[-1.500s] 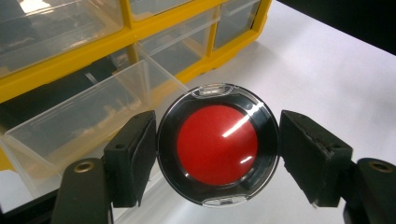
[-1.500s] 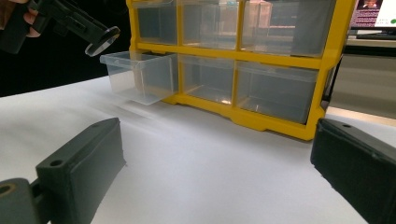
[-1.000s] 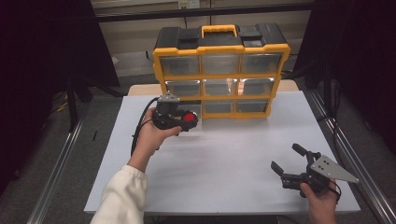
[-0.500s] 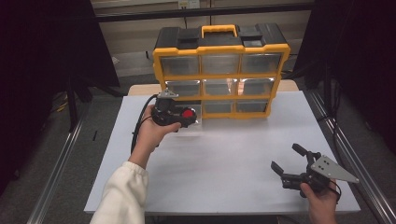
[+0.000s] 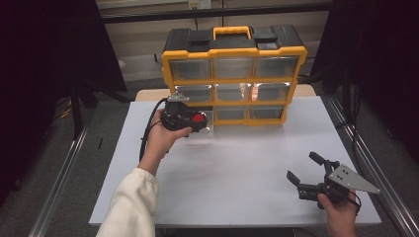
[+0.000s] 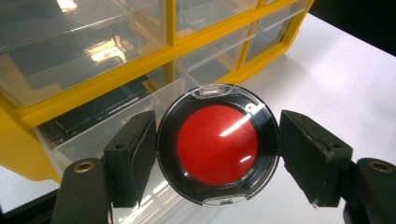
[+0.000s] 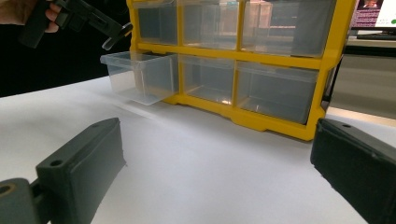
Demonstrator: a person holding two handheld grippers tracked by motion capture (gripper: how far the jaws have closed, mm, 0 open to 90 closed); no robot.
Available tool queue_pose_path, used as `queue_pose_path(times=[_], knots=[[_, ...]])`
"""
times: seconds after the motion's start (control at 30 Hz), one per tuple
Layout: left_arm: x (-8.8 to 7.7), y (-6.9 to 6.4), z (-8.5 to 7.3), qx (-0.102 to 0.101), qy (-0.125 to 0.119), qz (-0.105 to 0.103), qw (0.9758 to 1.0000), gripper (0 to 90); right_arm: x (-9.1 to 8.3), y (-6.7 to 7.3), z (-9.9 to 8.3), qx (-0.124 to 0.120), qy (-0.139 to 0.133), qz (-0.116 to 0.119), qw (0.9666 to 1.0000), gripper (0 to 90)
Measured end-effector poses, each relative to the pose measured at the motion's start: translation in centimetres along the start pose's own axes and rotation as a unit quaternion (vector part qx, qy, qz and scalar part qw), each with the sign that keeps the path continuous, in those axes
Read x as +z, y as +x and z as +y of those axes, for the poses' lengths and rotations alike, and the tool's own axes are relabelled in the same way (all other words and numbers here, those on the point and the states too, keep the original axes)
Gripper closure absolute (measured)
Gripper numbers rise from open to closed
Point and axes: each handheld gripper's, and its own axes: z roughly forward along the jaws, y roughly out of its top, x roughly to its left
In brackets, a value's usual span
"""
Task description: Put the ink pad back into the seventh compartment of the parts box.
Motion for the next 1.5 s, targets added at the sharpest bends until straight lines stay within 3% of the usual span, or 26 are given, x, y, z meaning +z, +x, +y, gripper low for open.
queue_pose_path(times=[0.23, 0.33, 0.5, 0.57, 1.13, 1.5], knots=[[0.4, 0.1, 0.0, -0.009, -0.006, 0.003, 0.9999, 29.7, 0.0, 0.0, 0.0, 0.0, 0.0, 0.0, 1.0, 2.2], [0.4, 0.3, 0.1, -0.002, 0.003, 0.008, 1.0, 29.7, 0.0, 0.0, 0.0, 0.0, 0.0, 0.0, 1.0, 2.2], [0.8, 0.5, 0.0, -0.019, -0.004, 0.012, 0.9997, 29.7, 0.0, 0.0, 0.0, 0.0, 0.001, 0.001, 1.0, 2.1], [0.8, 0.7, 0.0, -0.012, 0.001, 0.016, 0.9998, 29.7, 0.0, 0.0, 0.0, 0.0, 0.001, 0.002, 1.0, 2.2], [1.5, 1.2, -0.1, -0.023, -0.012, 0.031, 0.9992, 29.7, 0.0, 0.0, 0.0, 0.001, 0.002, 0.001, 1.0, 2.2], [1.9, 1.5, -0.1, -0.024, -0.006, 0.041, 0.9988, 29.7, 0.0, 0.0, 0.0, 0.001, 0.002, 0.001, 1.0, 2.2]])
